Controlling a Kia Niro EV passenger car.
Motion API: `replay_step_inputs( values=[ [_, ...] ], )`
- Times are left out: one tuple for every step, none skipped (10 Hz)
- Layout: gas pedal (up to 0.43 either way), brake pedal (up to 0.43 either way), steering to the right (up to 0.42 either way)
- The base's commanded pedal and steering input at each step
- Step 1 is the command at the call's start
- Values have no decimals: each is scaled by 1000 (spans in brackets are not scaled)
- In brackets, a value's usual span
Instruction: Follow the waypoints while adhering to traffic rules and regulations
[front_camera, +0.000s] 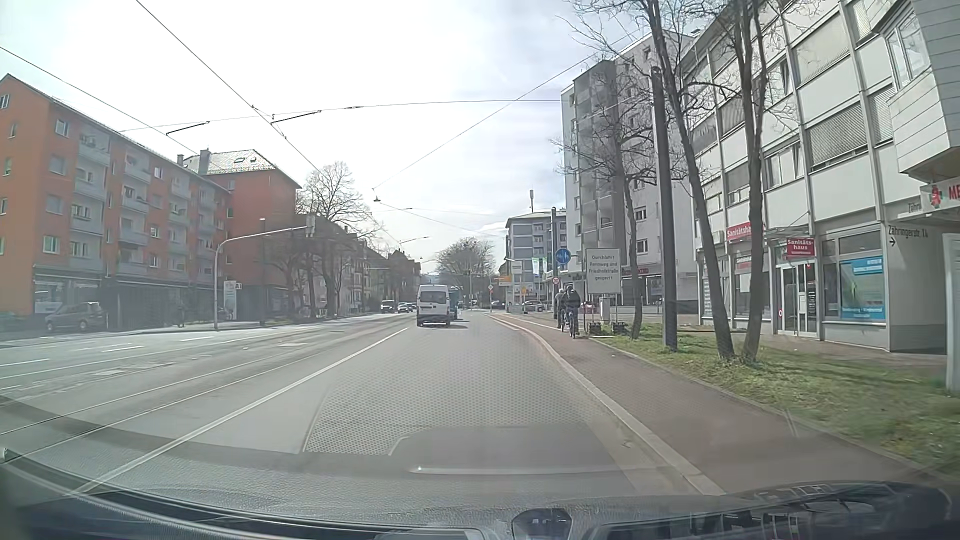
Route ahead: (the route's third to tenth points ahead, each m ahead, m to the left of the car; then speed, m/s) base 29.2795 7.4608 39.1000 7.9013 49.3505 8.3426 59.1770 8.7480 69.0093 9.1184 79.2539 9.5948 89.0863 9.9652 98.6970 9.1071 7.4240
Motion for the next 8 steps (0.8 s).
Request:
replay_step_inputs(
  values=[
    [79,0,-7],
    [79,0,-6],
    [79,0,-6],
    [79,0,-6],
    [79,0,-6],
    [79,0,-6],
    [79,0,-5],
    [67,0,-4]
  ],
)
